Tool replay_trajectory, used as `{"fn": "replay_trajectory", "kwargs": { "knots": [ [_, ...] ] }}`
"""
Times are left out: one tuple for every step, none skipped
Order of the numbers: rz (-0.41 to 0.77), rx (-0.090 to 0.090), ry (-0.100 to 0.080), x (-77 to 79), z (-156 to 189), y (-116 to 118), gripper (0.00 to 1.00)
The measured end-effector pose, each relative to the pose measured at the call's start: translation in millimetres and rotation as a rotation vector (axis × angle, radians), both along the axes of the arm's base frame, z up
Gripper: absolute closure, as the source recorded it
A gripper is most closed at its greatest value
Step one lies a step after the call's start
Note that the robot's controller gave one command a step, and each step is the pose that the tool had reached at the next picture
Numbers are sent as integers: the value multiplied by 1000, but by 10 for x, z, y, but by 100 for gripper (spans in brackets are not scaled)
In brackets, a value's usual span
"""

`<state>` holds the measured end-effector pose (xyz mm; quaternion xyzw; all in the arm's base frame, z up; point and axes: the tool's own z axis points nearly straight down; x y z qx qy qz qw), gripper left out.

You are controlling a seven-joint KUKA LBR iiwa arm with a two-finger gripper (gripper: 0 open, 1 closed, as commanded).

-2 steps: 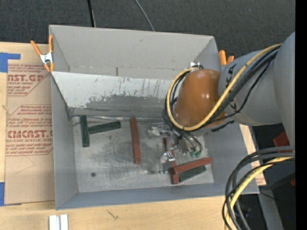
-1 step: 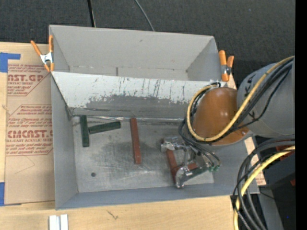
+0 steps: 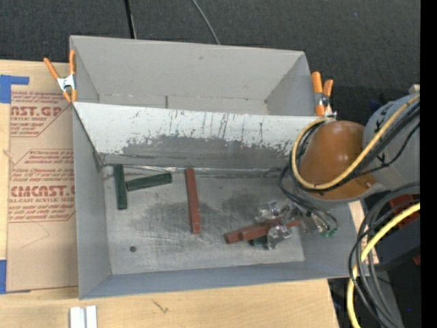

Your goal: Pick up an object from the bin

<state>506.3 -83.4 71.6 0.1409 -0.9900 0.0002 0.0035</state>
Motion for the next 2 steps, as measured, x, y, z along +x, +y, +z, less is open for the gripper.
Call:
{"fn": "replay_trajectory", "kwargs": {
  "knots": [
    [0,0,0,1,0,1,100],
    [-80,2,-8,152,1369,88,100]
  ]
}}
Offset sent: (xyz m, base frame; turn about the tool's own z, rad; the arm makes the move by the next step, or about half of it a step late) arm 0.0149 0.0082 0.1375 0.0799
